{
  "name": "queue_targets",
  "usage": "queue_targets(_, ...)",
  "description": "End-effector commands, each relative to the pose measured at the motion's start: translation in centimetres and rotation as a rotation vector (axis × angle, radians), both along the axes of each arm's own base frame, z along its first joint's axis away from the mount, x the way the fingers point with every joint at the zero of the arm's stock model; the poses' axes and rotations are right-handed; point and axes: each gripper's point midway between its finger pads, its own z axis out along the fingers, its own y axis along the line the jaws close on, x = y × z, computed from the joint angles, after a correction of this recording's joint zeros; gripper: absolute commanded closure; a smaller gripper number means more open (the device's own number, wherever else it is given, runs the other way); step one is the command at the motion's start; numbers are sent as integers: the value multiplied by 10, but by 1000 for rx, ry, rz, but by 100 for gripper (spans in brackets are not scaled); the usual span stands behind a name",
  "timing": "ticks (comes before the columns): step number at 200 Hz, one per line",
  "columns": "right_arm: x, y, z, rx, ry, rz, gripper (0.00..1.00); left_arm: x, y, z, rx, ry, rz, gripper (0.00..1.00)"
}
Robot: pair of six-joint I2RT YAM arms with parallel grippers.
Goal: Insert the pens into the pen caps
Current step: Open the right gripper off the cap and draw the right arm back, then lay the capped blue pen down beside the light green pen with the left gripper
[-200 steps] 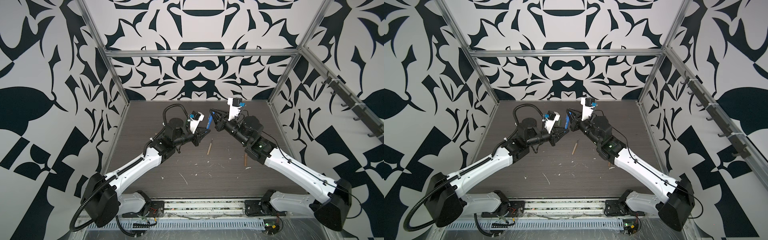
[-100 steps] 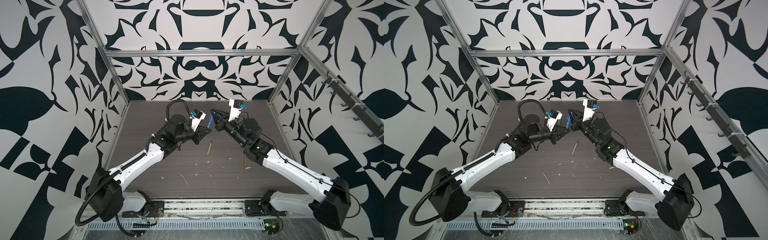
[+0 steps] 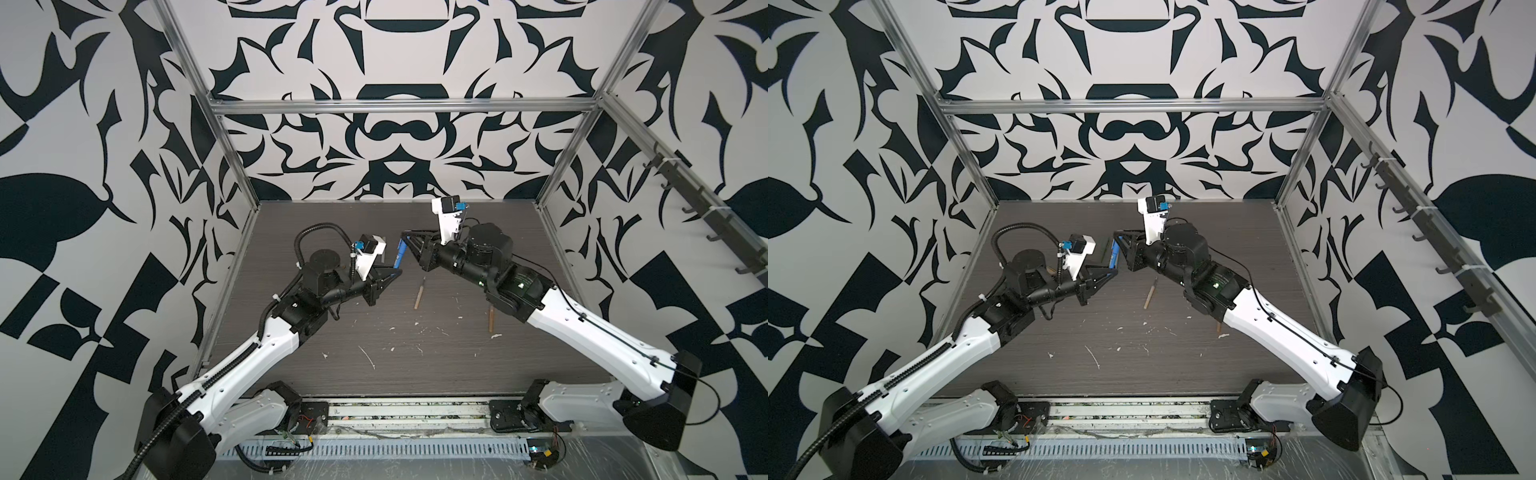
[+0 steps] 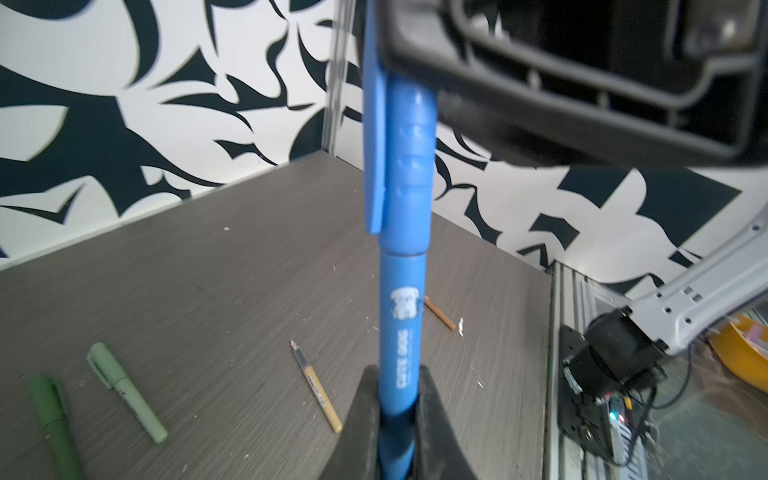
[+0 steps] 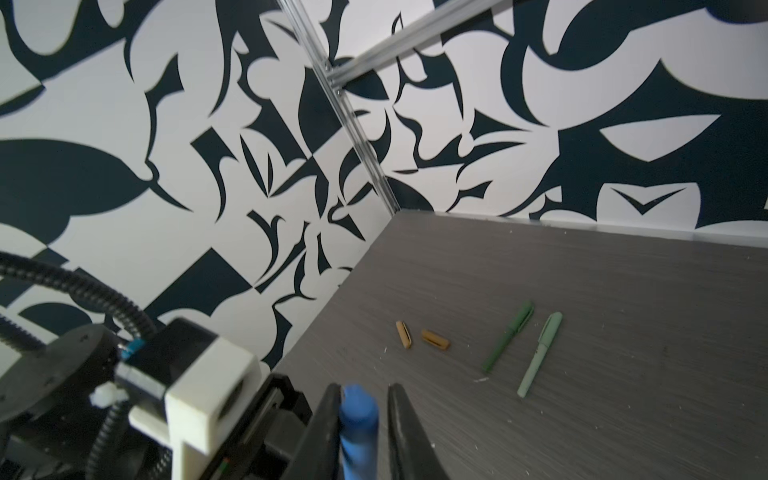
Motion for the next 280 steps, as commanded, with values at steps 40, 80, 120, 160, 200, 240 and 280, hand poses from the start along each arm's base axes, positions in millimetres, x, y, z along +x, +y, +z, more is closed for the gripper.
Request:
queue_targets(40, -29, -31, 41, 13, -28, 1, 65, 17, 33, 1, -3, -9, 211, 100)
queue_targets(80, -35, -73, -28, -79, 73, -147, 65, 47, 23, -21, 54, 153, 276, 100)
queue_targets(120, -48, -118, -85, -171, 165, -283, 65, 93, 0, -83, 210, 441, 351, 100)
queue_targets(160, -52, -143, -111, -229, 194, -363, 65, 140, -29, -145, 326, 621, 389, 100)
queue_targets(200, -58, -150, -122, -248, 212, -370, 65, 178, -43, -198, 439, 759, 467, 100)
queue_targets(240, -62, -157, -125, -254, 208, -378, 65, 192, -38, -237, 533, 867, 572, 100)
queue_targets(280, -63, -159, -129, -266, 211, -378, 65, 193, -38, -260, 561, 930, 596, 99)
